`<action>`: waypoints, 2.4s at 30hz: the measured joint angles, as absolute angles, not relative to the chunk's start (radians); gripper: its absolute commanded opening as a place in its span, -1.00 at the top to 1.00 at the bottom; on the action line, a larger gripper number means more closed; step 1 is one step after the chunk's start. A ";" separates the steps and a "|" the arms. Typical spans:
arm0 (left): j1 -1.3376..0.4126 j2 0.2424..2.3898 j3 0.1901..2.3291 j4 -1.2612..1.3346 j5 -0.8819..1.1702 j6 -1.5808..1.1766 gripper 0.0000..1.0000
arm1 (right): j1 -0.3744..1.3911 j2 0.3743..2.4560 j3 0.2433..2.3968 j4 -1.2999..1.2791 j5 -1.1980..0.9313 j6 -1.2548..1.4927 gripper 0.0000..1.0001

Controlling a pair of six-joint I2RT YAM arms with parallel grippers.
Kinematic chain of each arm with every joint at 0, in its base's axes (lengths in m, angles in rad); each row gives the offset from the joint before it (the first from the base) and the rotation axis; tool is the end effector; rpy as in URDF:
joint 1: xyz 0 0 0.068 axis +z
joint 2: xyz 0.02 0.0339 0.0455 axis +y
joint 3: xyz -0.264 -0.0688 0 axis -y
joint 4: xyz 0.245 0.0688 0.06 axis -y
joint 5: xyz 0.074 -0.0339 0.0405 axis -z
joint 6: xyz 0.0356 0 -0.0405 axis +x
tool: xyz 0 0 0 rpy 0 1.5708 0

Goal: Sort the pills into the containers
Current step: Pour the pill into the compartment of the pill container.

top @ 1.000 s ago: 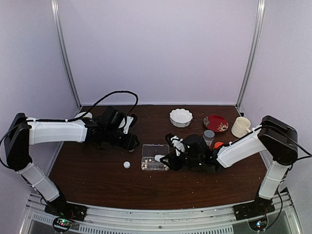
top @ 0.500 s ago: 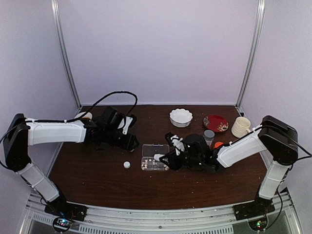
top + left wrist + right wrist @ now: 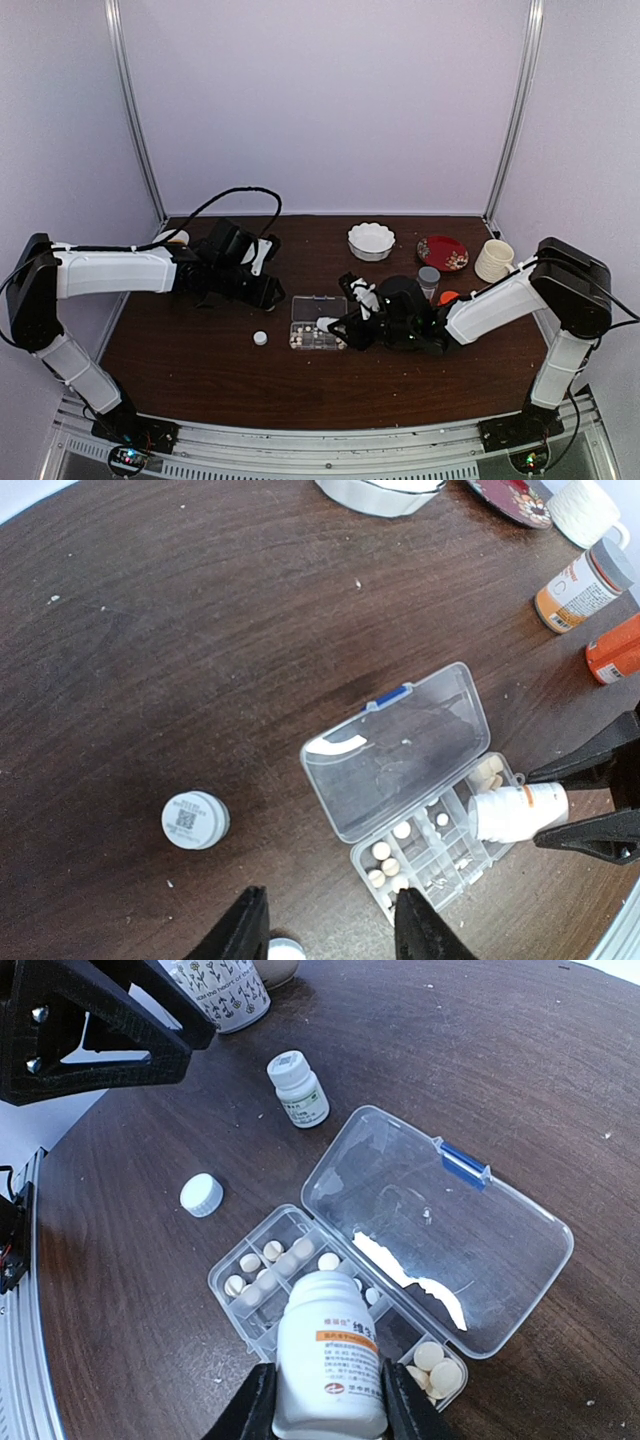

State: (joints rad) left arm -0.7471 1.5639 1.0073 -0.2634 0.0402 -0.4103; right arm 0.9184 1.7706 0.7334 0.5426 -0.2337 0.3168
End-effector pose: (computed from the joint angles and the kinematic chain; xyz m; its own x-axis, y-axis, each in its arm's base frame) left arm 0.2431 -0.2271 0.2189 -0.7707 0.1706 -0.6139 0.4271 0.8533 -0.2991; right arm 0.2025 0.2786 0.1403 -0.5532 -0.2249 -0.8021 -0.7624 0.5248 0.3786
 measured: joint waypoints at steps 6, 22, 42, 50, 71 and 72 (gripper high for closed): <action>-0.747 1.562 1.005 -0.263 0.040 -0.410 0.07 | 0.918 1.771 0.735 0.535 -0.234 0.317 0.96; -0.747 1.547 0.966 -0.264 0.041 -0.411 0.06 | 0.919 1.771 0.738 0.532 -0.231 0.318 0.98; -0.795 1.535 0.905 -0.338 -0.041 -0.429 -0.42 | 0.919 1.771 0.763 0.487 -0.231 0.309 0.97; -0.803 1.552 0.905 -0.361 -0.042 -0.429 -0.37 | 0.919 1.771 0.764 0.480 -0.228 0.301 0.97; -0.815 1.634 0.907 -0.422 -0.049 -0.452 -0.33 | 0.920 1.771 0.775 0.478 -0.225 0.303 1.00; -0.815 1.635 0.907 -0.422 -0.049 -0.452 -0.33 | 0.920 1.771 0.780 0.466 -0.225 0.301 1.00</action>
State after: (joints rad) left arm -0.8154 1.6352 0.9070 -0.4221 -0.0486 -0.4519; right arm 0.9203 1.7706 0.7803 0.4656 -0.2253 0.3012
